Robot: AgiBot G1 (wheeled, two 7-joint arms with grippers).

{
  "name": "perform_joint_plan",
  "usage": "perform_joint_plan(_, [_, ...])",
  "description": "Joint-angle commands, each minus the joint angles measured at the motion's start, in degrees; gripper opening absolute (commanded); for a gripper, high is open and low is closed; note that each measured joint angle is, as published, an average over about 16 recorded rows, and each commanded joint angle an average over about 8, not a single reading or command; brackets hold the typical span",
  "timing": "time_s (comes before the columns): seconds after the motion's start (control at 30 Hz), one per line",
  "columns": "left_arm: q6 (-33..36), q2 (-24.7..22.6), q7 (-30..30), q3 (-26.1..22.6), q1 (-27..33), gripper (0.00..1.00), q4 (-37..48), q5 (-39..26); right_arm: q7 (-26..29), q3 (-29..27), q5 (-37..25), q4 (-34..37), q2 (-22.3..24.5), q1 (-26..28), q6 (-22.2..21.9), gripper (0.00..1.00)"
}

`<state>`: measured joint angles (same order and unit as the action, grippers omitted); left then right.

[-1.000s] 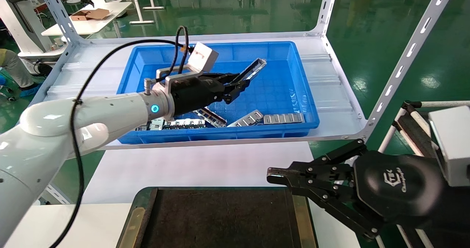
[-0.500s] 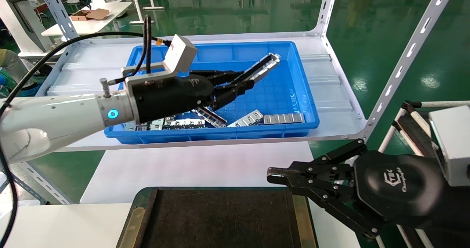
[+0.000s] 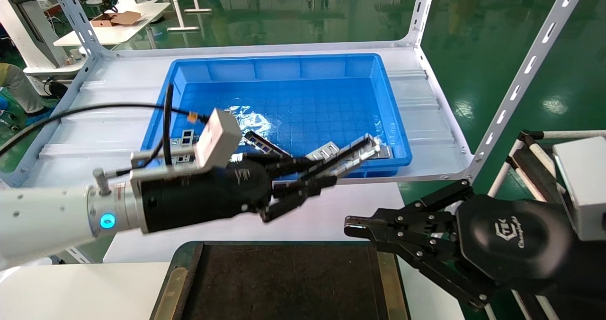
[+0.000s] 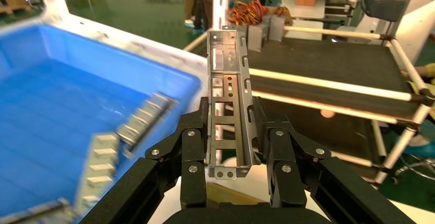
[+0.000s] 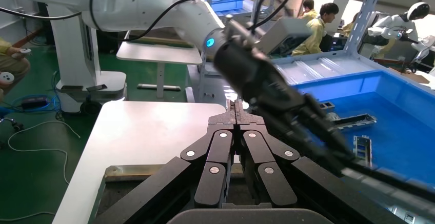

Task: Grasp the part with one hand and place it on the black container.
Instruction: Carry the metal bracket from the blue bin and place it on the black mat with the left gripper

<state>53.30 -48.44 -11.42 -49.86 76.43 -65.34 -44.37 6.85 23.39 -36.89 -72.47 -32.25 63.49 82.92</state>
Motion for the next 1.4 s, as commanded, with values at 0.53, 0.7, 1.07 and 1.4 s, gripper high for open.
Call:
perform_joint_plan(0.53, [-17.5, 2.8, -8.0, -7.1, -17.2, 0.0, -11.2, -3.8, 0.0, 0.0, 0.0, 0.0, 0.0, 0.0, 0.0, 0.0])
perform_joint_plan(0.7, [-25.8, 0.7, -9.7, -8.6, -21.1, 0.0, -10.9, -5.2, 0.0, 0.0, 0.0, 0.0, 0.0, 0.0, 0.0, 0.0])
perform_joint_plan(1.07, [-43.9, -6.7, -12.6, -11.0, -27.2, 0.0, -7.9, -6.4, 0.0, 0.0, 0.0, 0.0, 0.0, 0.0, 0.0, 0.0])
perform_joint_plan(1.4, [-56.1, -13.6, -13.8, -12.6, -29.7, 0.0, -4.1, -5.9, 0.0, 0.0, 0.0, 0.0, 0.0, 0.0, 0.0, 0.0])
